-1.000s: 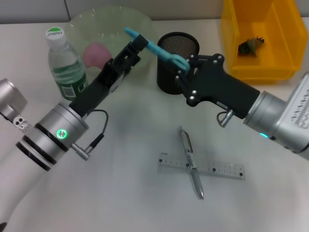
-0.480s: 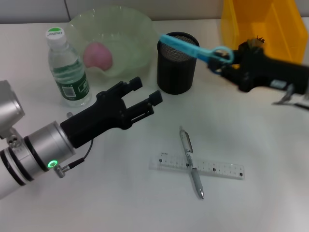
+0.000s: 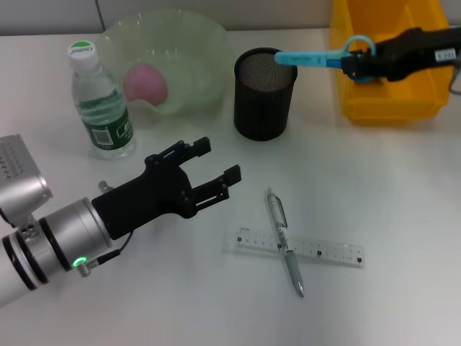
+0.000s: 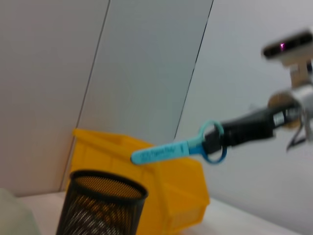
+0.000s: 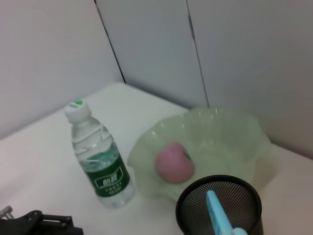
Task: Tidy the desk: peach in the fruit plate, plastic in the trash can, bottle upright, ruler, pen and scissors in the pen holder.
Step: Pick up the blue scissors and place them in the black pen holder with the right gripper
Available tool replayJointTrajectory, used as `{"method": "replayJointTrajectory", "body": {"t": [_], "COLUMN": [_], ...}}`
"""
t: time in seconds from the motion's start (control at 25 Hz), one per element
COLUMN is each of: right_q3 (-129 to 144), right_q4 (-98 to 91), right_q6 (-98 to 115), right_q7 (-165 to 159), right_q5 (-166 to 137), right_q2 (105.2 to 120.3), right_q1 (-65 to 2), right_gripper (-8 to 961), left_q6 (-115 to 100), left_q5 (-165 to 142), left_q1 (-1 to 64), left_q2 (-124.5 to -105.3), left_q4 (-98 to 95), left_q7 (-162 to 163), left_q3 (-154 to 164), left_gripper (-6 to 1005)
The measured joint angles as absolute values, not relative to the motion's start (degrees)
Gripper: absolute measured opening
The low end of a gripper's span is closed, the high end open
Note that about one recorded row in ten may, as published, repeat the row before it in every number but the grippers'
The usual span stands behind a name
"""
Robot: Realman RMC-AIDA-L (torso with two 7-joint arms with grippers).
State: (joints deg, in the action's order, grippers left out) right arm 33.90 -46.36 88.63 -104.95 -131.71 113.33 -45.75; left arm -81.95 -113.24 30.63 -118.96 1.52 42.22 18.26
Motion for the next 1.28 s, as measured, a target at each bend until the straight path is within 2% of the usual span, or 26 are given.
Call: {"method": "replayJointTrajectory", "body": {"t": [0.32,0.6,0.92,1.2,1.28], "right_q3": [42.2,50.9,54.5,54.4,54.0], "right_q4": [-47.5,-46.9,-47.6,-47.9,-49.2], "right_q6": [86.3,81.2,77.9,76.7,76.4], "right_q7": [-116.4,-124.3,-127.1,-127.4,-127.1], "right_q5": [-141.4,-147.9,-149.2,-149.1,-148.7], "right_q2": [113.08,114.12,116.01,116.52,117.07], "right_q1": [-53.8,-58.6,-60.9,-61.5,-60.9], "right_gripper": [93,97,102,106,192], "left_q6": [-80.5,-80.4,-80.5,-80.7,-80.7], "left_q5": [-113.1,-113.0,-113.1,-113.2,-113.2], "left_q1": [29.8,29.7,29.5,29.5,29.7], "left_q2": [-119.05,-119.13,-119.03,-118.79,-118.75], "left_q4": [1.1,1.4,1.5,1.0,0.9], "left_q7": [40.4,39.8,39.8,40.3,40.4], "left_q3": [17.9,17.8,17.8,17.9,18.0], "left_gripper": [797,797,797,797,797]}}
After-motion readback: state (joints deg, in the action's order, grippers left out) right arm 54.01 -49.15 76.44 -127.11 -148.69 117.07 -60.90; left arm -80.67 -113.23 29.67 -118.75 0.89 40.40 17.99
